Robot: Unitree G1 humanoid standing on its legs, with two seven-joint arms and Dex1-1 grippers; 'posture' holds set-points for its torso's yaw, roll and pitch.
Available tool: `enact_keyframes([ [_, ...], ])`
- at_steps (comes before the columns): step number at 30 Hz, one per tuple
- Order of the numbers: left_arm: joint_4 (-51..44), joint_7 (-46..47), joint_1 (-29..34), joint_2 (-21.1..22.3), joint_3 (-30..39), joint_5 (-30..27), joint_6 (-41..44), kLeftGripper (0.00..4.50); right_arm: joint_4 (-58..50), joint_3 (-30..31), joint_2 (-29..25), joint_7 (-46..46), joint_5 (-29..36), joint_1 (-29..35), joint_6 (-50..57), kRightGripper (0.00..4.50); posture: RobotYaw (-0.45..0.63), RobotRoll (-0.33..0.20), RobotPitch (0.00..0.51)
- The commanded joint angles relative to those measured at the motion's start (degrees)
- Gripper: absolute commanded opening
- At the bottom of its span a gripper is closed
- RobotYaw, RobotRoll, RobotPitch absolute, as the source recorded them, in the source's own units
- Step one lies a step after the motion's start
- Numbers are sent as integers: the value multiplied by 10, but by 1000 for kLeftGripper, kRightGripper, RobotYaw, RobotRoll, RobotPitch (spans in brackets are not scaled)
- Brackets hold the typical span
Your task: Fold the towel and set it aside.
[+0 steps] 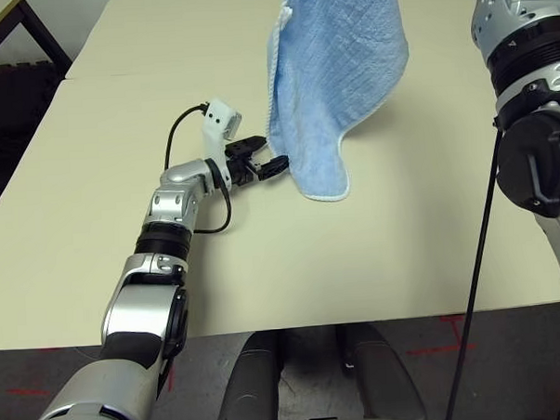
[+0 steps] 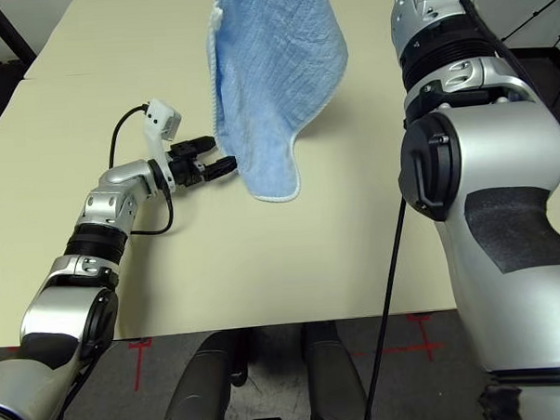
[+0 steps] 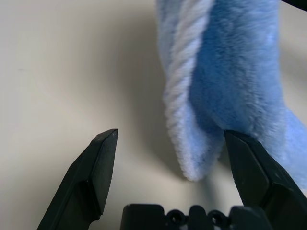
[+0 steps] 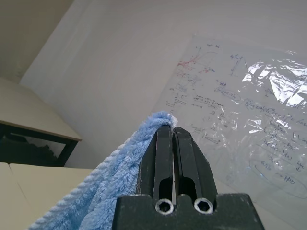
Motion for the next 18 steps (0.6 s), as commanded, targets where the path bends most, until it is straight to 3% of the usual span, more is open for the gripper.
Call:
enact_keyframes([
  [1,18,-4,-8,-3,-11,11,6,4500,-13,-8,-18,-5,0,-38,-9,28,55,0,209],
  [10,13,-41,-16,2,-11,0,24,4500,-17,-10,-24,-9,1,-39,-15,28,51,0,207],
  [18,26,-23,-32,14,4,4,4,4500,-12,-13,-40,-20,3,-65,-16,28,78,0,168],
])
